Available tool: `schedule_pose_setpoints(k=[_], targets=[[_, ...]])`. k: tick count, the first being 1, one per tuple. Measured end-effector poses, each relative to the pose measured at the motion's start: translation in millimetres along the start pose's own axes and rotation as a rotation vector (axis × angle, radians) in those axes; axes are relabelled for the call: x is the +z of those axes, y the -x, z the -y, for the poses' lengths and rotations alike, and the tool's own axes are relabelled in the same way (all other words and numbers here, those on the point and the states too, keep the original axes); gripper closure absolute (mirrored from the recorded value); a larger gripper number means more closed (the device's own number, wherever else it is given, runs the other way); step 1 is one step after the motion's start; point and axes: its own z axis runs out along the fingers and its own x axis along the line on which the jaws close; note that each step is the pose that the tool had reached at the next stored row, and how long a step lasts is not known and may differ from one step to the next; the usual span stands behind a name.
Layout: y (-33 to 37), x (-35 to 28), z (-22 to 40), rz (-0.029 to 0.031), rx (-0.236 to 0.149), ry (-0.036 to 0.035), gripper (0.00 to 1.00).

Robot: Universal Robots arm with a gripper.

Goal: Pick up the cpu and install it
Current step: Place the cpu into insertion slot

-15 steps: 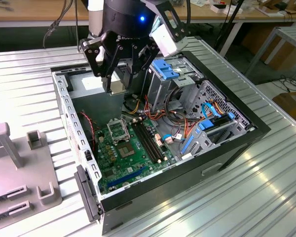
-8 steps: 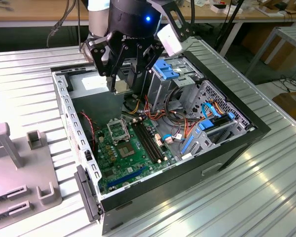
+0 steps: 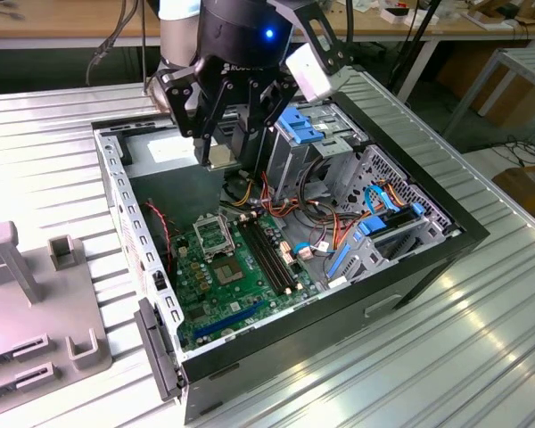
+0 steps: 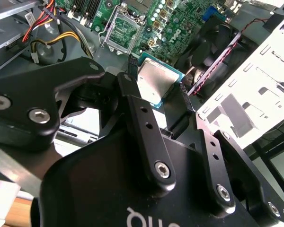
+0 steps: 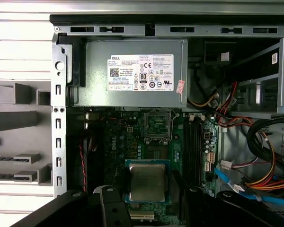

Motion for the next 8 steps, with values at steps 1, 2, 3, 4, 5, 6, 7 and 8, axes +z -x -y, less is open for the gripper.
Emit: schedule_pose_setpoints(k=[1,2,3,4,5,6,7,8], targets=[[0.1,0.0,0.0,0.0,0.0,0.0,0.53],[0.1,0.0,0.0,0.0,0.0,0.0,0.53],[0.1,0.0,0.0,0.0001,0.0,0.0,0.53],[0.2,0.0,0.0,0.0,0.0,0.0,0.53],[0.2,0.1,0.0,0.0001,0.0,0.0001,0.53],[0.2,0.2,0.0,0.0,0.0,0.0001,0.53],[0.3,0.4,0.0,0.0,0.0,-0.0001,0.53],[0.3,0.6,0.0,-0.0001,0.0,-0.0004,0.53]])
